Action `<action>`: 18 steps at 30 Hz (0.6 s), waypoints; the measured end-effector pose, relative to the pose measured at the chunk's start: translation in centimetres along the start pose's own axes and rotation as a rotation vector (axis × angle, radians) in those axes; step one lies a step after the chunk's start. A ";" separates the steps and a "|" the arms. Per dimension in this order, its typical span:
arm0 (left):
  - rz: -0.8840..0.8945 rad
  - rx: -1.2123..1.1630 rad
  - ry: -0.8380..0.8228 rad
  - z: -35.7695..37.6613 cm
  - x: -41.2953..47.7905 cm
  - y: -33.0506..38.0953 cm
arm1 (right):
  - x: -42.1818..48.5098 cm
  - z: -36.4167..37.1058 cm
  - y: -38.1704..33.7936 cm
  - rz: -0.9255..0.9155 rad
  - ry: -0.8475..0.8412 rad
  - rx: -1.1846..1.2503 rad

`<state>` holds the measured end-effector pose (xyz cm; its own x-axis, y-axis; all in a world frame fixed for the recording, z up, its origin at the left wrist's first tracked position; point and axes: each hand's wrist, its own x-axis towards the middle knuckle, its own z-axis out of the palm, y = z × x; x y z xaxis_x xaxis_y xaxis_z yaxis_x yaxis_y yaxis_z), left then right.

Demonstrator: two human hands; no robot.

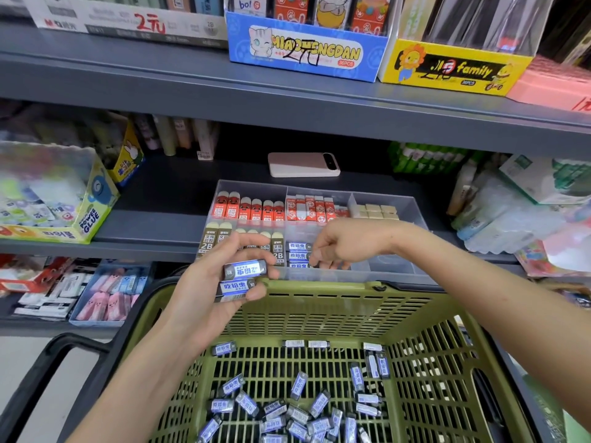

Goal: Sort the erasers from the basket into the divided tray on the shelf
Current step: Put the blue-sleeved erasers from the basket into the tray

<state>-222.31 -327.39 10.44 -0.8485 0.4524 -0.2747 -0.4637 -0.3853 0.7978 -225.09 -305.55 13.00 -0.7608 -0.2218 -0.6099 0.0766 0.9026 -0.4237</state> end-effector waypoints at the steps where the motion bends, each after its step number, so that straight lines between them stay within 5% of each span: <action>1: 0.001 -0.001 -0.003 0.0 0.0 0.0 | -0.2 0.1 0.0 -0.011 0.029 0.002; 7: 0.000 -0.017 -0.011 -0.1 0.0 -0.3 | -2.8 2.0 -3.1 -0.370 0.480 0.196; 11: -0.008 -0.017 -0.027 0.2 -0.1 -0.5 | -3.0 3.8 -5.1 -0.406 0.580 -0.133; 18: -0.008 0.021 -0.059 0.5 -0.3 -1.0 | -3.2 4.3 -5.6 -0.438 0.523 -0.138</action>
<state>-221.49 -326.73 9.93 -0.8281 0.5019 -0.2495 -0.4644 -0.3652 0.8068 -220.29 -311.50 14.42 -0.9160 -0.4008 0.0153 -0.3648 0.8166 -0.4473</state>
